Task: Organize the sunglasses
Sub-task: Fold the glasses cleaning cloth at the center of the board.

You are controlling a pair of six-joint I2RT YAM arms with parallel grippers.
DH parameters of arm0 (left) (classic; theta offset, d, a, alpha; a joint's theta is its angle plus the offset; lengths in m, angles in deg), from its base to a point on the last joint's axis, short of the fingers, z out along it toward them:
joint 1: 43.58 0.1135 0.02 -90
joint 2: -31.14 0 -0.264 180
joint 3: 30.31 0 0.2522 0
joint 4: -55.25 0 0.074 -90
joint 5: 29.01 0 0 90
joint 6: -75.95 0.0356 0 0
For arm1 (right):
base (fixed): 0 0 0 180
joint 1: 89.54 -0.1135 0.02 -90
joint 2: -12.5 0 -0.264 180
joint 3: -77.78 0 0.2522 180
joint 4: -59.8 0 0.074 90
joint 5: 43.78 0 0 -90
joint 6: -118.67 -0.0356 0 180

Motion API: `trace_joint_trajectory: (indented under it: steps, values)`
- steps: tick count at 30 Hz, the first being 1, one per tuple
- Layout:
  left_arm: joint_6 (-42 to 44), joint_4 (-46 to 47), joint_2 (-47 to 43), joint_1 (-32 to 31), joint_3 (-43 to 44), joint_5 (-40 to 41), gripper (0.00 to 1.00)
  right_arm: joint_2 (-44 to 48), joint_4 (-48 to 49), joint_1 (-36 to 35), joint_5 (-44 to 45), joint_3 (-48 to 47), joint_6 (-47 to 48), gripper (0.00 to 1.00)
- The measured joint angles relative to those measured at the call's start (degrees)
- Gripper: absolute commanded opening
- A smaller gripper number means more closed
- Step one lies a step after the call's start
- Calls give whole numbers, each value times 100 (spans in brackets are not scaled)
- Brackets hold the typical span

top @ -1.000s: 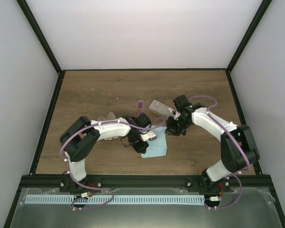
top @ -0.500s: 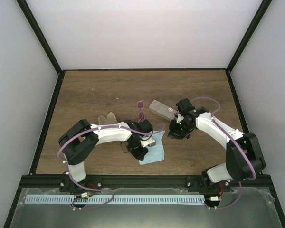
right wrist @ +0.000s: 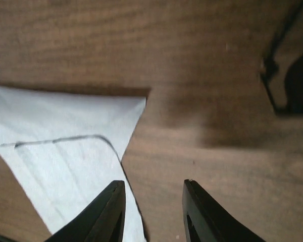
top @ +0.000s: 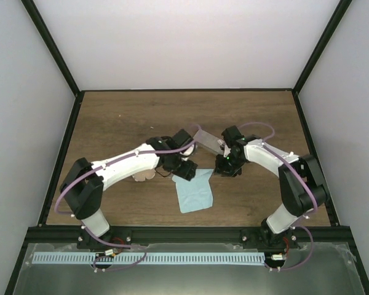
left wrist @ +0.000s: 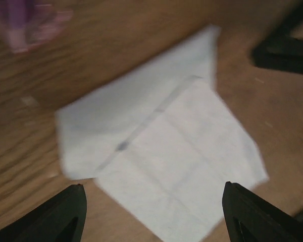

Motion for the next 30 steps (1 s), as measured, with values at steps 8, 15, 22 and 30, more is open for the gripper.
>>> trace_joint_trajectory:
  steps: [8, 15, 22, 30]
  values:
    - [-1351, 118, -334, 549, -855, 706, 45, -538, 192, -337, 361, -365, 254, 32]
    - [-1735, 354, -310, 507, -1231, 695, 37, -664, 219, -708, 391, -293, 293, 30]
    - [-1884, 745, -52, 415, -1231, 619, 37, -651, 234, -925, 417, -74, 337, 24]
    - [-1965, 1016, 105, 116, -1294, 525, 37, -566, 354, -990, 407, 42, 367, 27]
